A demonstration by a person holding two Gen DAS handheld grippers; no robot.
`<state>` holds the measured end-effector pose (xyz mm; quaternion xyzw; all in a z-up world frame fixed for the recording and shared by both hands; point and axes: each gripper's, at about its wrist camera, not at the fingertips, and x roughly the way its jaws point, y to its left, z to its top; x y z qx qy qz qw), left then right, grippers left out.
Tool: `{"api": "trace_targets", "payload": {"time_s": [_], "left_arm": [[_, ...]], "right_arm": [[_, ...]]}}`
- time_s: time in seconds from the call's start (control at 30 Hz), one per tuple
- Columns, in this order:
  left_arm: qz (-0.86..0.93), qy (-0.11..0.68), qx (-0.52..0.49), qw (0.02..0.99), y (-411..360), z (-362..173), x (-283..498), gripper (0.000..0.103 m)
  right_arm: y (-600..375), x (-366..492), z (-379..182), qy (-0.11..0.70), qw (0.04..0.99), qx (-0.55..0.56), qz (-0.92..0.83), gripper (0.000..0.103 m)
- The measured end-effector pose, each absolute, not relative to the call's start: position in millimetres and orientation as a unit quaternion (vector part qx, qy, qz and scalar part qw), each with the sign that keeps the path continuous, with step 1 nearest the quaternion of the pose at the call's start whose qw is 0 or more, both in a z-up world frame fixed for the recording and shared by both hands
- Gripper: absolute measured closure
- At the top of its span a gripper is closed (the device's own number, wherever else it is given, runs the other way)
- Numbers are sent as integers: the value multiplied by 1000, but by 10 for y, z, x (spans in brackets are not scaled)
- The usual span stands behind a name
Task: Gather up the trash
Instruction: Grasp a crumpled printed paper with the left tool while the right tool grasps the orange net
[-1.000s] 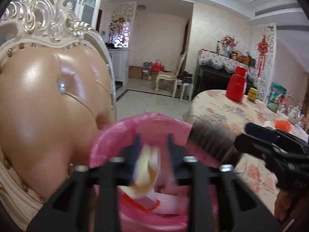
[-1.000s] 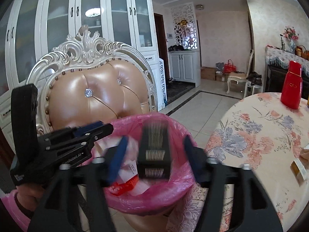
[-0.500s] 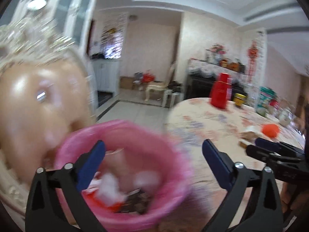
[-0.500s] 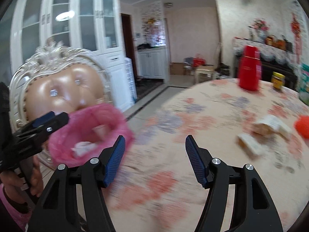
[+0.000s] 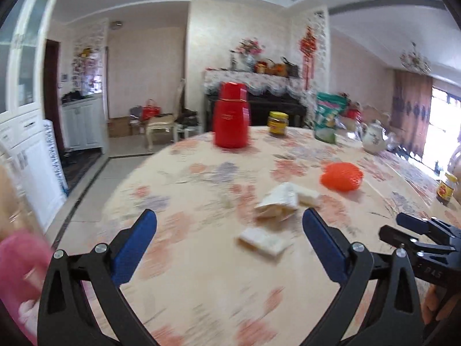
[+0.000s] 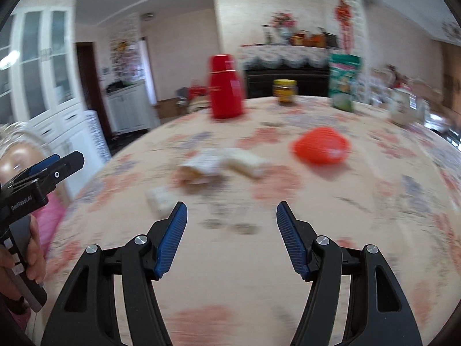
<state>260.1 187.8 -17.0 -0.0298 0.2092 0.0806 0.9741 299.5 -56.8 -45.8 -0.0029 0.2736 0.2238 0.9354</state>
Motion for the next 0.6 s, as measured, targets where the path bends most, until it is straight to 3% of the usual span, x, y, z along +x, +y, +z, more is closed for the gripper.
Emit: {"api": "trace_targets", "payload": {"time_s": [0.3,0.6], "left_arm": [[70,276,-20,958,1384,-536,3820,5],[94,351,-72,929,1642,-820,4406,6]], "right_arm": [[-1264,3937,-697,311,940,24,139,41],[-1258,4871,-848,350,926,37,139,27]]}}
